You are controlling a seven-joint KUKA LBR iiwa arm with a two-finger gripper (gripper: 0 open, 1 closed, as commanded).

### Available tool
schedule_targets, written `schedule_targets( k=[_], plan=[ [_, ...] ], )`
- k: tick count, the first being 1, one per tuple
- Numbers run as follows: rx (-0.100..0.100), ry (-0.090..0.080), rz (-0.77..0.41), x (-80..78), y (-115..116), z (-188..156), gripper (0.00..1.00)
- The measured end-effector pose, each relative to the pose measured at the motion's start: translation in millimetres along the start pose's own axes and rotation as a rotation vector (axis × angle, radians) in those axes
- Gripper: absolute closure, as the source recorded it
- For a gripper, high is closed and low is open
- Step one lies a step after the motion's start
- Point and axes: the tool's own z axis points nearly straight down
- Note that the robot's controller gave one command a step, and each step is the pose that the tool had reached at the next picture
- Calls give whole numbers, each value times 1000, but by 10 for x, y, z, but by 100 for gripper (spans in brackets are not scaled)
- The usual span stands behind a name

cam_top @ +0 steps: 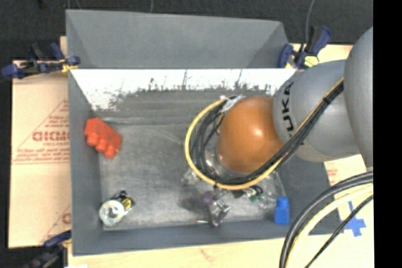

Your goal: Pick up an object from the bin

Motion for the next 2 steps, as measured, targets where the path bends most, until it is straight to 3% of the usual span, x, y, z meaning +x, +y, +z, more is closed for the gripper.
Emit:
schedule_targets(
  k=[1, 2],
  plan=[
    [-2, 0, 3, 0, 11, -5, 100],
    [5, -4, -224, 406, -817, -1459, 100]
  ],
)
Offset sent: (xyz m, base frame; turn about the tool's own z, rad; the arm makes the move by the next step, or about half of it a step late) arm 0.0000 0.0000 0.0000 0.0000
